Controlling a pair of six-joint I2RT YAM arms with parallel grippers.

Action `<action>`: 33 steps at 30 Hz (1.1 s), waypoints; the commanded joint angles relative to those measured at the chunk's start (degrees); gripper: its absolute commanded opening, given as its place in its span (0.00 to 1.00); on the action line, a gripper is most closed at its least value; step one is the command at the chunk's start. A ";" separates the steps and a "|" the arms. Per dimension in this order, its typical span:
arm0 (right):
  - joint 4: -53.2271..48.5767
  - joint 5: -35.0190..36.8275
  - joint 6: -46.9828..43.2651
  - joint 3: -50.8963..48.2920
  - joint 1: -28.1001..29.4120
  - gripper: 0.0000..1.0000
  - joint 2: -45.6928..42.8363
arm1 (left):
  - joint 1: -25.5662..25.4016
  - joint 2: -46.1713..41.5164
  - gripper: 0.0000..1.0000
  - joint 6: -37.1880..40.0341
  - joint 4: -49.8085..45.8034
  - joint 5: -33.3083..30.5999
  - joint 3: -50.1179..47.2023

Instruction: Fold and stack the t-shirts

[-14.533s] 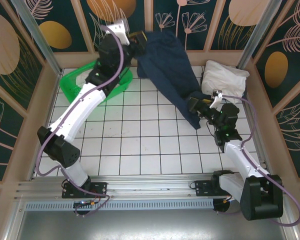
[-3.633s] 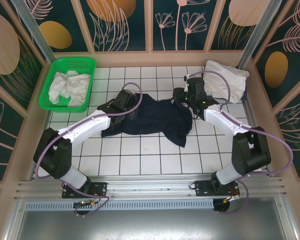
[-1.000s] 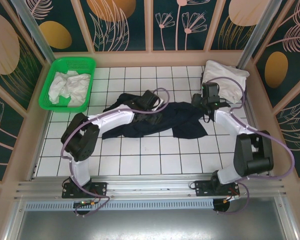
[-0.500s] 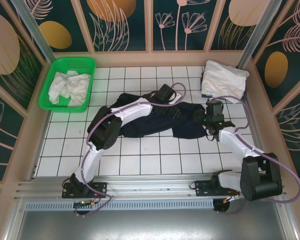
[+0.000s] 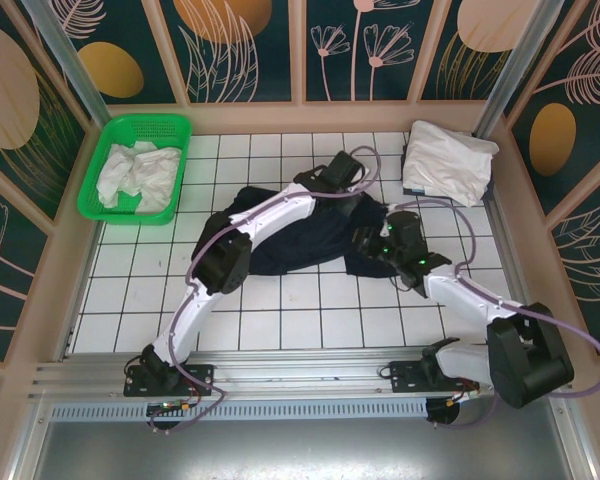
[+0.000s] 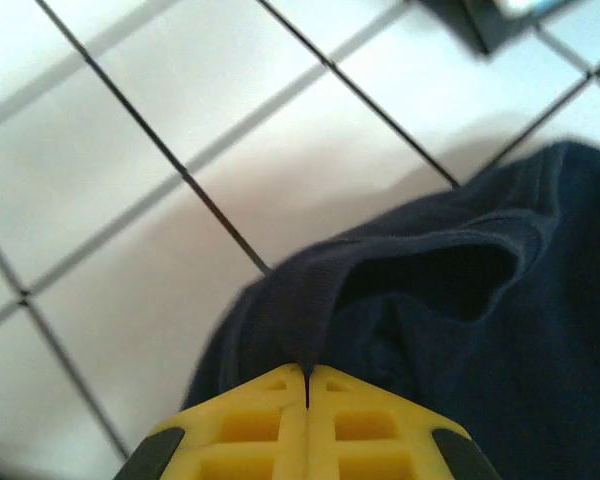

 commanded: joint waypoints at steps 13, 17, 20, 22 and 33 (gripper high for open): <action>3.64 2.48 -2.89 22.16 20.44 0.42 30.53 | 15.44 -24.24 0.00 -4.77 0.91 -18.85 -17.00; 1.65 3.61 -4.45 28.98 24.46 0.44 36.53 | 19.65 -26.96 0.00 -5.00 1.50 -19.76 -20.83; -1.76 6.86 -6.67 34.21 27.43 0.45 40.69 | 21.37 -27.97 0.00 -4.87 1.45 -20.30 -21.30; -4.67 9.77 -8.14 36.97 28.75 0.47 42.67 | 22.26 -28.29 0.00 -4.78 1.33 -20.78 -20.80; -14.10 17.41 -9.88 38.37 27.03 0.32 45.83 | 23.43 -27.85 0.00 -4.33 -0.57 -21.09 -17.35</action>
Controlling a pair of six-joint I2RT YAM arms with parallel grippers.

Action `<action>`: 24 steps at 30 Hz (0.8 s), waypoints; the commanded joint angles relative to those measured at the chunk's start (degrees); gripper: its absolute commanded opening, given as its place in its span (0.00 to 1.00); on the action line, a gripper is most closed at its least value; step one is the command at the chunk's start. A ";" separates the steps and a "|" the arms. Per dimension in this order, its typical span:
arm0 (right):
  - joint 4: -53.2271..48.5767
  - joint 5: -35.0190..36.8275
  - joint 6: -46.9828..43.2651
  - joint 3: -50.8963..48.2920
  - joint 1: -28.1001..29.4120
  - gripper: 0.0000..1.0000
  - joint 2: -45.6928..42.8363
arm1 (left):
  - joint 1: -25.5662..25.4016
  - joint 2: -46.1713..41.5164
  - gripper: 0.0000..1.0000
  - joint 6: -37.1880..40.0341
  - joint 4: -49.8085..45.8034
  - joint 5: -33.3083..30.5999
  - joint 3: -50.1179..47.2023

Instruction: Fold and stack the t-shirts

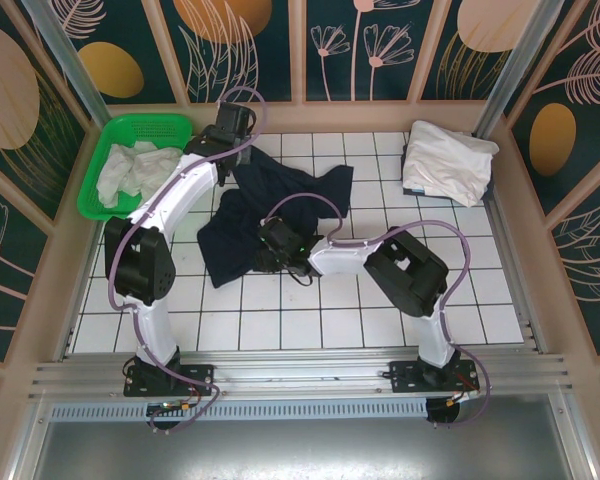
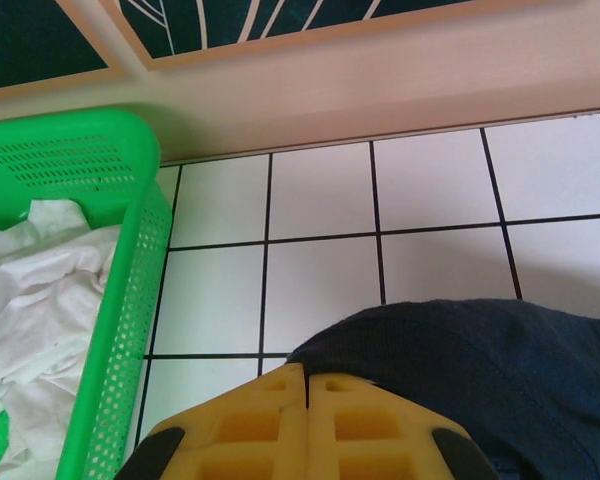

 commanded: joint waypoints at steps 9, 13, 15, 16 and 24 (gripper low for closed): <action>-10.10 8.41 -3.61 -10.86 -15.91 0.00 -13.76 | 0.51 -4.28 0.00 -2.94 -6.26 5.78 12.05; -11.58 7.59 -7.38 -10.26 -25.63 0.00 -23.56 | 0.49 -6.96 0.00 -5.87 -6.47 11.61 11.31; -13.40 8.10 -9.07 -6.89 -29.28 0.00 -26.87 | 0.51 -8.36 0.00 -7.13 -6.22 12.75 10.13; -14.38 9.14 -9.99 -4.84 -30.50 0.00 -28.30 | 0.51 -9.39 0.00 -7.67 -5.96 12.64 8.93; -10.55 0.51 -10.96 -4.95 -25.94 0.00 -41.89 | 0.60 -23.24 0.00 -11.75 6.57 5.27 -20.32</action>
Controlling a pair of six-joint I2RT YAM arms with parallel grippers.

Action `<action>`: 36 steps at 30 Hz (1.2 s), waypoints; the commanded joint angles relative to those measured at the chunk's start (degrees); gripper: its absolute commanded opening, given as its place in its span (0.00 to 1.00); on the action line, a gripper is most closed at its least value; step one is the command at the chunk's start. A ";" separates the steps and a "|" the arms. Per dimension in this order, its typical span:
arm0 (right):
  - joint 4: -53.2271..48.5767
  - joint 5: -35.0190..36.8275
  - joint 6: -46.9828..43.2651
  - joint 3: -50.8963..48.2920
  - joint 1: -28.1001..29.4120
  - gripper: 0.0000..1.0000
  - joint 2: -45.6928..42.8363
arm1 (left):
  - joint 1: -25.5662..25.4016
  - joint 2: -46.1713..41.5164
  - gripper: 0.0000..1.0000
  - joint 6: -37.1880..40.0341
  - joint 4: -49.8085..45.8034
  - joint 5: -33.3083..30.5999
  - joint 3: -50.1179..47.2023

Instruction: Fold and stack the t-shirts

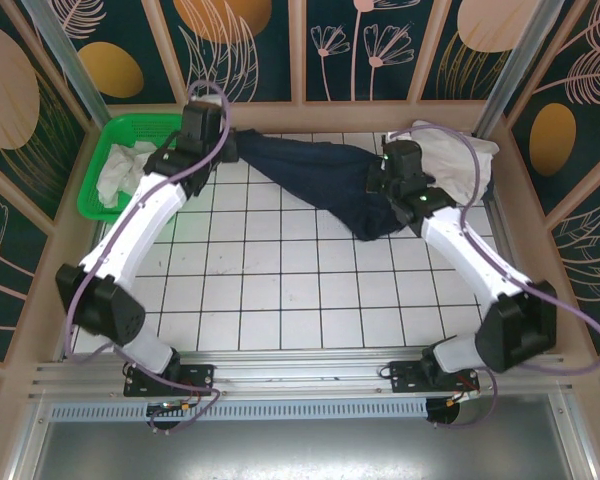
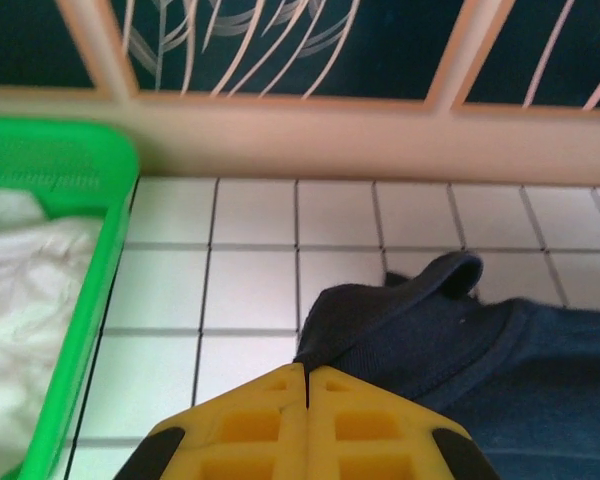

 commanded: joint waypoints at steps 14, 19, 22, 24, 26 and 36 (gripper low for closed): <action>2.50 -10.78 11.21 -17.74 31.28 0.51 7.72 | 1.17 -1.99 0.81 -9.33 8.13 -6.67 -25.72; 1.63 -11.06 10.26 -18.76 24.70 0.69 -3.59 | 0.31 -1.56 0.81 -8.39 13.15 6.62 -28.66; 3.72 -14.13 12.12 -22.40 16.24 0.74 -8.72 | -3.26 0.71 0.81 -8.18 14.22 8.57 -28.09; 4.36 -13.71 13.13 -24.10 11.28 0.74 -9.87 | -6.65 2.79 0.79 -7.84 13.52 8.89 -26.13; 5.65 -15.15 14.05 -25.09 6.85 0.73 -9.12 | -9.67 4.14 0.77 -7.75 13.61 9.98 -24.84; 11.15 -22.37 11.88 -18.54 2.22 0.62 6.90 | -17.80 3.75 0.72 -10.82 19.34 14.96 -33.54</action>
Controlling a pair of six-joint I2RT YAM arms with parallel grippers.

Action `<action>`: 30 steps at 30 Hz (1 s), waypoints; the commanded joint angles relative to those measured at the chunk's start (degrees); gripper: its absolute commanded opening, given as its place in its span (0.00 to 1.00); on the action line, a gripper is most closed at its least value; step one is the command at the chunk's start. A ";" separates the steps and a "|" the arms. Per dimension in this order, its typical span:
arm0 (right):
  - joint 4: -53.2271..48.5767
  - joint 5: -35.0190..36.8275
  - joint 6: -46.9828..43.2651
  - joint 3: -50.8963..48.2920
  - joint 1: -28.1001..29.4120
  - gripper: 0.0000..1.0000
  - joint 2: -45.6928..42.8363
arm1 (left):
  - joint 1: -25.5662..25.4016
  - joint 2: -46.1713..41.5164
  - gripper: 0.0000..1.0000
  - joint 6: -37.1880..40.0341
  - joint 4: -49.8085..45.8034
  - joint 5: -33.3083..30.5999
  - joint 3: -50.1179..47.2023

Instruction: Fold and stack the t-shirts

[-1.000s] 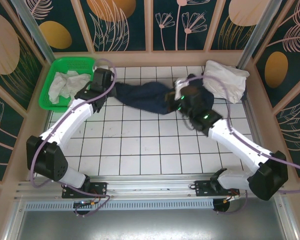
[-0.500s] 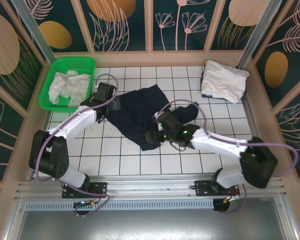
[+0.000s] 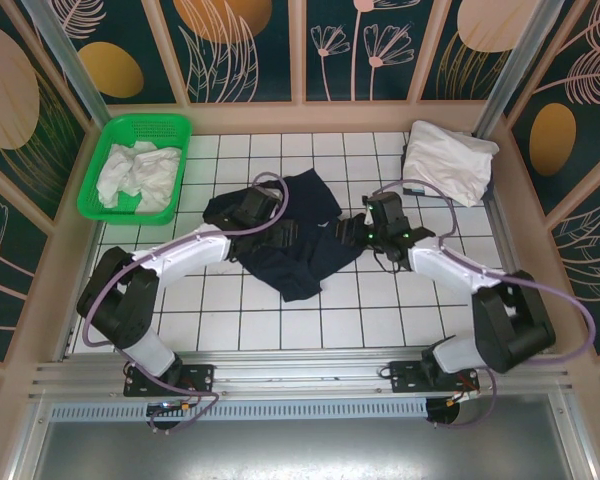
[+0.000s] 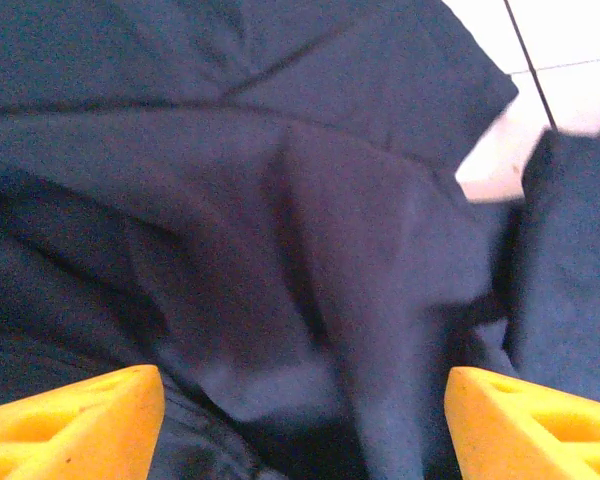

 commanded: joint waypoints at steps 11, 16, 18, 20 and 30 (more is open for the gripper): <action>-4.23 9.08 -3.98 11.50 2.37 0.46 14.57 | -2.89 -3.88 0.29 -5.58 3.78 0.70 -12.26; -5.98 11.05 -3.06 8.36 2.28 0.20 13.67 | -2.82 -6.32 0.10 -7.32 0.29 -4.58 -13.64; -6.49 12.00 -2.15 6.14 2.20 0.10 12.06 | -2.76 -7.98 0.06 -8.25 -0.41 -5.98 -14.64; -6.26 12.04 -1.23 3.23 2.11 0.02 9.57 | -2.82 -9.78 0.03 -9.29 -0.21 -6.86 -15.96; -10.31 14.06 5.54 -7.44 1.05 0.00 -6.50 | -2.51 -15.69 0.22 -17.07 -6.37 -16.03 -20.16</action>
